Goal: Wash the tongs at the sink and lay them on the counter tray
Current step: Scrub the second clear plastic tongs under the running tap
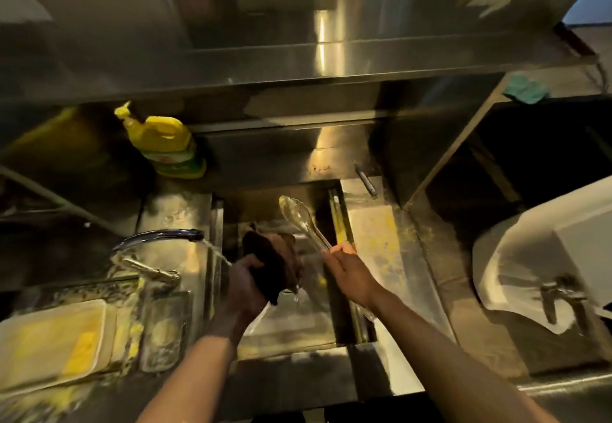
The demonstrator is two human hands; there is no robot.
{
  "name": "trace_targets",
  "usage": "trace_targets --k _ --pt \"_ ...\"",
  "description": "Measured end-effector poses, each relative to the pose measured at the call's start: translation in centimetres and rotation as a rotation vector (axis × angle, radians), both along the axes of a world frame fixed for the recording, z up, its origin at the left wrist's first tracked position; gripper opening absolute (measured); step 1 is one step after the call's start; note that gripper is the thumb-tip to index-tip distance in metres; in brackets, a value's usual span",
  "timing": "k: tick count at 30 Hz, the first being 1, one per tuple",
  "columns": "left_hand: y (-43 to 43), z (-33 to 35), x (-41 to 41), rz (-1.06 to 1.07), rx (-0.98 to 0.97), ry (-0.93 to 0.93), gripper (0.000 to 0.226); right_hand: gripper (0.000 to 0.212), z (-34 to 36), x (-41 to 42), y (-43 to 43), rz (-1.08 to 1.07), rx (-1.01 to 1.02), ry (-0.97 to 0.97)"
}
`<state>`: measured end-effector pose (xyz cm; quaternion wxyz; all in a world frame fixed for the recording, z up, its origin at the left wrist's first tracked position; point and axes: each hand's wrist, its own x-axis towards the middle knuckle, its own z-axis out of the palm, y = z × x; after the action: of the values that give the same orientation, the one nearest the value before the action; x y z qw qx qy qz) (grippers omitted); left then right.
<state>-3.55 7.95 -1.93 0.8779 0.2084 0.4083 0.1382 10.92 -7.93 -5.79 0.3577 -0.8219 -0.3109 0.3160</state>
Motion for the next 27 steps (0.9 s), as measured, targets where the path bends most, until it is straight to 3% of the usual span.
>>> trace_targets --k 6,8,10,13,17,20,23,25,27 --pt "7.1 0.3 -4.2 0.017 0.075 0.014 0.028 0.043 -1.0 -4.2 4.8 0.26 -0.09 0.042" --pt "8.5 -0.3 -4.8 -0.026 0.12 0.022 0.033 0.04 -1.7 -5.2 6.0 0.3 -0.095 0.029" --pt "9.3 -1.0 -5.1 -0.071 0.166 0.028 0.034 0.052 -1.9 -6.4 7.7 0.288 -0.089 0.037" --pt "10.6 -1.5 -5.8 -0.112 0.349 0.134 0.01 0.061 -2.0 -7.8 9.6 0.345 -0.139 0.045" --pt "13.0 -1.4 -7.3 -0.333 0.646 0.271 0.012 0.054 -1.7 -5.9 10.0 0.497 -0.264 -0.129" --pt "12.2 -1.9 -7.7 -0.259 0.54 0.246 0.016 0.057 -1.7 -5.2 10.8 0.519 -0.318 -0.213" --pt "11.7 -3.9 -7.5 0.009 0.154 0.233 0.043 0.058 -2.3 -6.9 11.5 0.416 -0.229 -0.09" --pt "12.2 -4.3 -7.7 -0.012 0.223 0.301 0.061 0.056 -2.3 -7.2 11.4 0.44 -0.246 -0.057" --pt "13.0 -4.5 -8.2 -0.141 0.458 0.368 0.046 0.057 -1.7 -6.1 11.4 0.528 -0.338 -0.125"
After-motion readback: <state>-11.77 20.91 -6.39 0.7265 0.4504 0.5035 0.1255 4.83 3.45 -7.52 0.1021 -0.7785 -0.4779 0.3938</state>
